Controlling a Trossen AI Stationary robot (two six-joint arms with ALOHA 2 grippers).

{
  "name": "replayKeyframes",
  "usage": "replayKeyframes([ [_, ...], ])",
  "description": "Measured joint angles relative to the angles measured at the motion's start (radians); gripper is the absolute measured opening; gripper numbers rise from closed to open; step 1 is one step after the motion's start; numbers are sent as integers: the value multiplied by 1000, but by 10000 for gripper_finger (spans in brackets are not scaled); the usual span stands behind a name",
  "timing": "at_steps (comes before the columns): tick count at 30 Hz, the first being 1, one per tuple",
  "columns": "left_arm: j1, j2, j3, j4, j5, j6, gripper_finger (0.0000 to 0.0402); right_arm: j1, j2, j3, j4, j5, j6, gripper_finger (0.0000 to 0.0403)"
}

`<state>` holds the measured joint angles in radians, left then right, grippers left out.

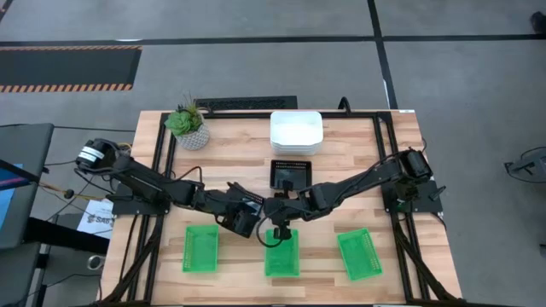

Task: Stack baskets by color
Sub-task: Stack the left black bin on the right black bin

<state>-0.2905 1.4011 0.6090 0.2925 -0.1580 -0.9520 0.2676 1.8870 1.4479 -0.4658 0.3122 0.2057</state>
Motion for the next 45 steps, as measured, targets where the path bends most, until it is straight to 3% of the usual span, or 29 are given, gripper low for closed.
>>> replayKeyframes([
  [2,3,-16,42,-73,31,12,224,0,0,0,5,0,-16,170],
  [5,9,-78,125,-375,4,38,224,0,-3,0,6,0,-32,169],
  [11,-3,-145,313,-985,-305,-47,224,-2,6,0,4,0,-24,171],
  [13,-11,-149,327,-1105,-384,-106,224,-2,6,0,12,0,-23,170],
  [15,-11,-143,306,-1137,-387,-152,224,-2,6,0,10,0,-23,169],
  [21,7,-109,182,-1102,-309,-295,224,1,6,0,6,0,-22,166],
  [27,19,-105,77,-864,-238,-294,224,16,6,0,6,1,-19,166],
  [32,36,-90,49,-844,-237,-318,224,24,6,0,28,1,-19,164],
  [38,41,-45,49,-610,-204,-185,224,27,6,0,37,1,-19,166],
  [45,58,103,47,-401,-158,-142,224,38,6,0,15,1,-22,162],
])
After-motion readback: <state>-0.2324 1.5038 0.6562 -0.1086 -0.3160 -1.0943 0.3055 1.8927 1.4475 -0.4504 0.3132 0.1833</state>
